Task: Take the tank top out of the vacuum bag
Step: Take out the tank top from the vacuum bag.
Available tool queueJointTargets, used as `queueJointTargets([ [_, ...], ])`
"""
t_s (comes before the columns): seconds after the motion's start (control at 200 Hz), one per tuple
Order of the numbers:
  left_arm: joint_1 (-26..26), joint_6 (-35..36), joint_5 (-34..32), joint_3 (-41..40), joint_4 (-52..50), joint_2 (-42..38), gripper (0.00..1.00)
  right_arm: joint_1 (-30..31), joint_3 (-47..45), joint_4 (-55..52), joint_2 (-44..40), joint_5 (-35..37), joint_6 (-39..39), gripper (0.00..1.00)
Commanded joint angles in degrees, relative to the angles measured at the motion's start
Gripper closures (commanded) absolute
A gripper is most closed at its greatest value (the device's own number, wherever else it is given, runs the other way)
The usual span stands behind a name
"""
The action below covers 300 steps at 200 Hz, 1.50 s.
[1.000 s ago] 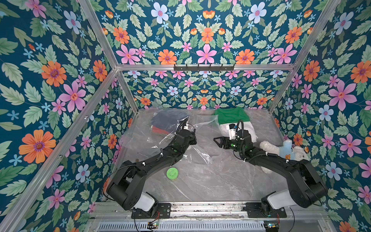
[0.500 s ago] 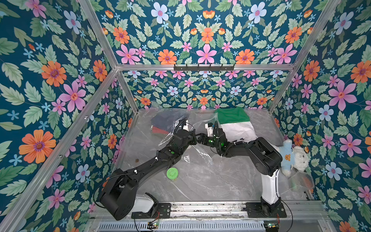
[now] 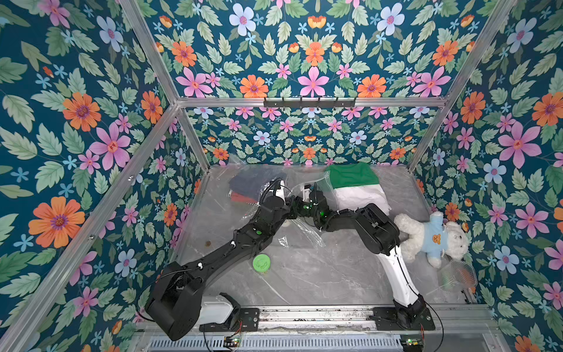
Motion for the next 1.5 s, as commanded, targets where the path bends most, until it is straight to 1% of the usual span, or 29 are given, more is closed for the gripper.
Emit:
queueJointTargets([
  [0.0, 0.07, 0.86, -0.17, -0.21, 1.30, -0.80, 1.00, 0.40, 3.11, -0.84, 2.65, -1.51, 4.61, 0.32],
  [0.305, 0.11, 0.19, 0.37, -0.75, 2.44, 0.18, 1.00, 0.38, 15.35, -7.00, 10.85, -3.58, 8.30, 0.33],
  [0.345, 0.13, 0.27, 0.38, -0.65, 2.44, 0.28, 1.00, 0.38, 16.98, -8.64, 11.69, -3.51, 8.32, 0.34],
  [0.395, 0.16, 0.35, 0.24, -0.66, 2.39, 0.37, 1.00, 0.36, 18.92, -10.81, 12.39, -3.45, 7.65, 0.38],
  [0.425, 0.11, 0.43, 0.05, -0.69, 2.31, 0.38, 1.00, 0.36, 19.91, -12.34, 12.56, -3.23, 6.92, 0.42],
  [0.44, 0.11, 0.45, -0.02, -0.67, 2.27, 0.38, 1.00, 0.37, 20.18, -12.97, 12.60, -3.03, 6.39, 0.48],
  [0.445, 0.11, 0.45, -0.06, -0.71, 2.23, 0.39, 1.00, 0.36, 20.40, -13.19, 12.57, -3.00, 6.30, 0.48],
  [0.45, 0.11, 0.45, -0.08, -0.73, 2.20, 0.40, 1.00, 0.36, 20.40, -13.35, 12.52, -2.94, 6.12, 0.51],
  [0.5, 0.28, 0.60, -0.35, -0.82, 2.07, 0.45, 1.00, 0.37, 21.26, -14.84, 12.26, -2.57, 4.61, 0.67],
  [0.52, 0.28, 0.64, -0.55, -0.87, 2.02, 0.49, 1.00, 0.40, 21.36, -15.11, 12.13, -2.48, 4.07, 0.76],
  [0.55, 0.29, 0.70, -0.71, -1.00, 2.01, 0.57, 1.00, 0.35, 21.34, -15.31, 11.62, -2.44, 3.27, 0.95],
  [0.56, 0.33, 0.76, -0.80, -1.14, 2.01, 0.58, 1.00, 0.36, 21.26, -15.34, 11.53, -2.44, 3.08, 0.99],
  [0.565, 0.31, 0.78, -0.80, -1.21, 2.05, 0.62, 1.00, 0.36, 21.24, -15.39, 11.47, -2.44, 3.01, 1.00],
  [0.765, 0.79, 0.98, -2.75, -2.49, 2.09, 2.06, 1.00, 0.37, 14.24, -13.69, 4.66, -1.60, -1.83, 1.00],
  [1.02, 1.60, 0.55, -3.17, -2.95, 3.41, 4.65, 1.00, 0.49, 1.64, -6.73, -3.73, -2.95, -2.25, 1.00],
  [1.205, 2.10, 0.46, -3.76, -2.77, 4.18, 5.99, 1.00, 0.63, -9.63, -2.52, -10.85, -2.88, -2.45, 1.00],
  [1.345, 2.31, 0.46, -4.64, -3.51, 4.47, 5.84, 1.00, 0.91, -15.39, -2.59, -15.57, -3.50, -4.71, 1.00],
  [1.495, 2.73, 0.52, -5.89, -4.11, 4.38, 4.81, 1.00, 1.17, -22.83, -2.55, -19.99, -1.14, -7.11, 1.00],
])
